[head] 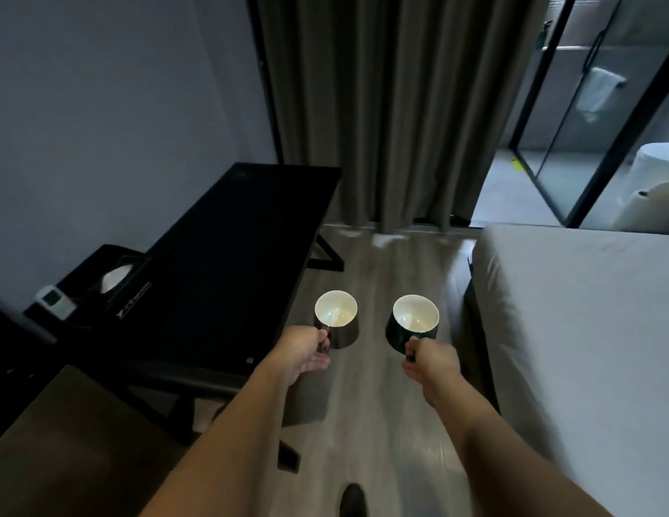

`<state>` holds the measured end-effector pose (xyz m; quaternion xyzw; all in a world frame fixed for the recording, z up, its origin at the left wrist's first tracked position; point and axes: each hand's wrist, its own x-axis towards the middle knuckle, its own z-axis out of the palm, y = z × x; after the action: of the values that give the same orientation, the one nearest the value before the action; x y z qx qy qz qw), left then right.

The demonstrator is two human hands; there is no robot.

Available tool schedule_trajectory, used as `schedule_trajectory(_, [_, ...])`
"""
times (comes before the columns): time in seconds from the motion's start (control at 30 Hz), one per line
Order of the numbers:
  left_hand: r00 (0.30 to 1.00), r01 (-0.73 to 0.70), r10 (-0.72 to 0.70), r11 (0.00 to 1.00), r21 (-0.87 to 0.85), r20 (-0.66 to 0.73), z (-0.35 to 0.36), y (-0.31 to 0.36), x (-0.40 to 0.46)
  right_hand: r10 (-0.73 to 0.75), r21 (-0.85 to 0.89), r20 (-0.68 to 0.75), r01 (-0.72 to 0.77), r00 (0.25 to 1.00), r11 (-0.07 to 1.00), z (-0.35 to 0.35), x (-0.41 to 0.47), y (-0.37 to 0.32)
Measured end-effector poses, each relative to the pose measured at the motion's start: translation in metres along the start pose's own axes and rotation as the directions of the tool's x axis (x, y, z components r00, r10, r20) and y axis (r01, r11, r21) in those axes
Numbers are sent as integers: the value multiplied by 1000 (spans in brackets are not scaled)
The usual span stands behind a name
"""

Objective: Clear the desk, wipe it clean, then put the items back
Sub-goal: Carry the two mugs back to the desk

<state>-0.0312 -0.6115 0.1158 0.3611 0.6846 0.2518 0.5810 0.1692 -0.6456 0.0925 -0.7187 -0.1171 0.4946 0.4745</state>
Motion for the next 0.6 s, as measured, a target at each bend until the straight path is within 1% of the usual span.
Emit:
schedule_trajectory(0.07, [1000,-5,5,1000,-1,30,12,31,36,-16,9,-9,16,1000,1000,9,31,-26])
schedule_trajectory(0.13, [998,4,-4,1000,-3,58,21,63,69,-19,21,14,19,1000,1000,18,59,-57])
schedule_trajectory(0.23, [998,-11,11,1000,0,62,31,112,111,-57,97,12,56,998,994,36,100,-101])
schedule_trajectory(0.27, [998,-15,15,1000,-1,60,35,128,125,-9,183,-17,12,1000,983,45,118,-118])
schedule_trajectory(0.3, [998,-14,14,1000,-3,58,40,142,139,35,216,-19,-30,999,976,52,129,-136])
schedule_trajectory(0.33, [998,-12,12,1000,-9,55,45,156,152,-24,9,-57,25,998,1000,58,141,-145])
schedule_trajectory(0.37, [999,-8,9,1000,-14,51,50,169,165,-52,-92,-90,44,995,995,63,152,-156])
schedule_trajectory(0.4, [999,-5,6,1000,-13,51,55,182,178,-42,-31,-82,39,996,999,69,168,-166])
schedule_trajectory(0.43, [999,-3,3,1000,-12,54,60,194,192,-17,102,-36,20,999,995,75,186,-178])
schedule_trajectory(0.47, [998,-7,8,1000,-13,56,66,205,206,-18,85,3,18,1000,996,81,198,-187])
schedule_trajectory(0.5, [998,-17,18,1000,-22,52,72,219,222,-22,36,-9,23,1000,999,89,215,-199])
schedule_trajectory(0.53, [999,-22,23,1000,-18,48,74,227,232,21,82,-24,-19,999,996,94,226,-208])
schedule_trajectory(0.6, [999,-10,11,1000,-25,39,76,246,252,24,37,-11,-24,1000,999,106,250,-227])
